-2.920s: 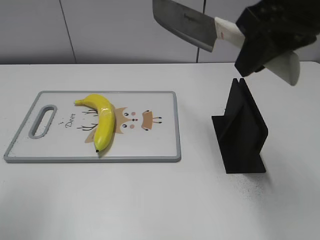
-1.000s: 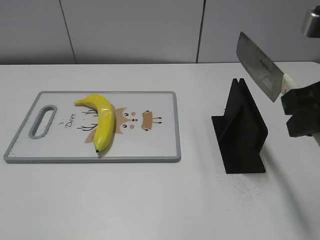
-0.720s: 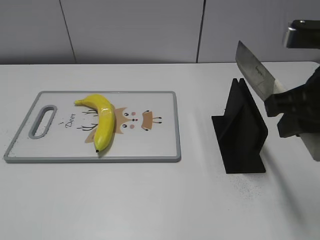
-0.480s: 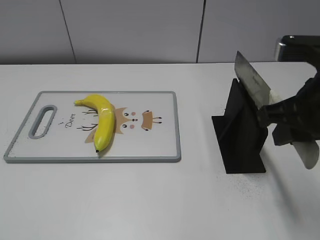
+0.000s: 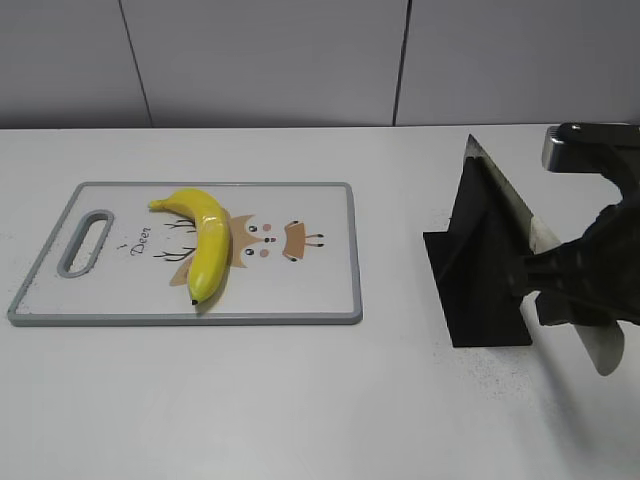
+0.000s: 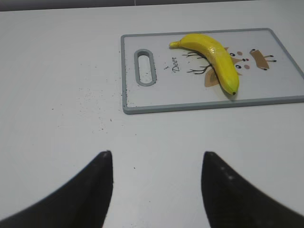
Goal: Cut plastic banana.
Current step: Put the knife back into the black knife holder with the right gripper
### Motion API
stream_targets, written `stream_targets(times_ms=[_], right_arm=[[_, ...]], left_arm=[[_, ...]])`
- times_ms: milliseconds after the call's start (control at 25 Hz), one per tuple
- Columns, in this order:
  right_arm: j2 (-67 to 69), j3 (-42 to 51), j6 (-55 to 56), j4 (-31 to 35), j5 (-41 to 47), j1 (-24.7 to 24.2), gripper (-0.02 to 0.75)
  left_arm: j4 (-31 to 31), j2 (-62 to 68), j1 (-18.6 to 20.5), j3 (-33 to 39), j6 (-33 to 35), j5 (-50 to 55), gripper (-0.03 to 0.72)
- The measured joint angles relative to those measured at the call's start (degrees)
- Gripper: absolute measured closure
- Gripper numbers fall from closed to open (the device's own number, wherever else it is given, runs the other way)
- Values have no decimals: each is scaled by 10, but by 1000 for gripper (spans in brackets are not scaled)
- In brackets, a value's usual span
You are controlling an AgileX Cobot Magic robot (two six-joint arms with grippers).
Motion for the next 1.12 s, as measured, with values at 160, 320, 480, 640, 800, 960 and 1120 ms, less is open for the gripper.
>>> stream_targets(times_ms=[160,320,480,640,800,960,1120], right_arm=[[1,0,3,-2,-20,0,575],[28,0,4,-3,-26,0,575],[59,-1,10,-2,-36,0,575],[62,-6,10,-2,-40,0,575],[65,-20,10,-2,-26,0,568],[65,-47,10,-5,2,0,389],[65,-59,10,-9,24,0,227]], left_arm=[[0,0,0,0,0,0,104],[0,0,0,0,0,0,104],[0,0,0,0,0,0,104],[0,0,0,0,0,0,104],[0,0,0,0,0,0,104],[0,0,0,0,0,0,104],[0,0,0,0,0,-1,104]])
